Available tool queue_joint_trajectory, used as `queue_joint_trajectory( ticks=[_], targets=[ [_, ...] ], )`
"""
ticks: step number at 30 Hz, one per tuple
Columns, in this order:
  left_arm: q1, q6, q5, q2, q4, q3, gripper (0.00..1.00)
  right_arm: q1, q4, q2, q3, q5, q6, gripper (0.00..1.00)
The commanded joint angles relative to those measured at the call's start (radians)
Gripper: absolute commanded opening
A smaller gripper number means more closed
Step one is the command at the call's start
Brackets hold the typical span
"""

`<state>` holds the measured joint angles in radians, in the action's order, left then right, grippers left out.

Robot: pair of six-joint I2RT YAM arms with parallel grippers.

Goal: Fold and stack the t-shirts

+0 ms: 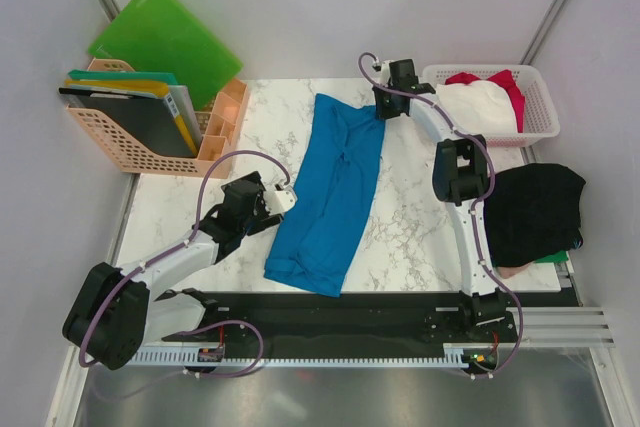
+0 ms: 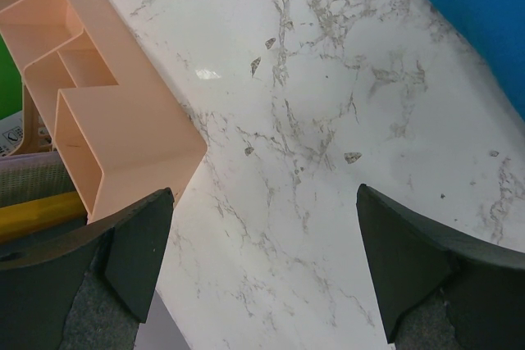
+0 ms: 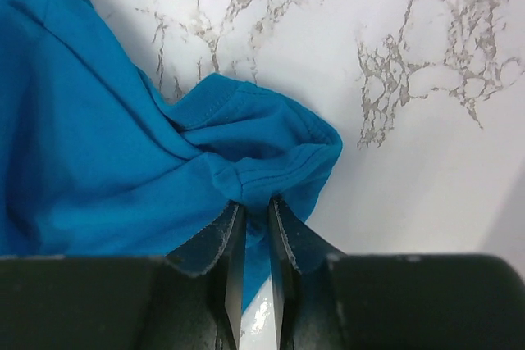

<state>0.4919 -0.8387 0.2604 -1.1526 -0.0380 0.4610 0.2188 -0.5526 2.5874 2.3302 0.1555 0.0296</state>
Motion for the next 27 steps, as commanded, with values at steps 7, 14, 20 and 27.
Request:
queue_joint_trajectory(
  ticks=[7,14,20,27],
  targets=[
    [-0.006,0.007,0.014,0.011,0.006,0.027,1.0,0.001,0.192,-0.139,-0.147,-0.149,-0.026,0.18],
    [-0.007,0.006,0.014,0.007,0.004,0.031,1.0,0.001,0.214,-0.181,-0.221,-0.238,-0.039,0.47],
    [-0.007,0.01,0.013,-0.01,0.006,0.041,1.0,0.001,0.246,-0.231,-0.311,-0.267,0.003,0.82],
    [-0.006,0.012,-0.003,0.011,0.01,0.038,1.0,0.002,0.341,-0.513,-0.592,-0.096,0.022,0.83]
  ],
)
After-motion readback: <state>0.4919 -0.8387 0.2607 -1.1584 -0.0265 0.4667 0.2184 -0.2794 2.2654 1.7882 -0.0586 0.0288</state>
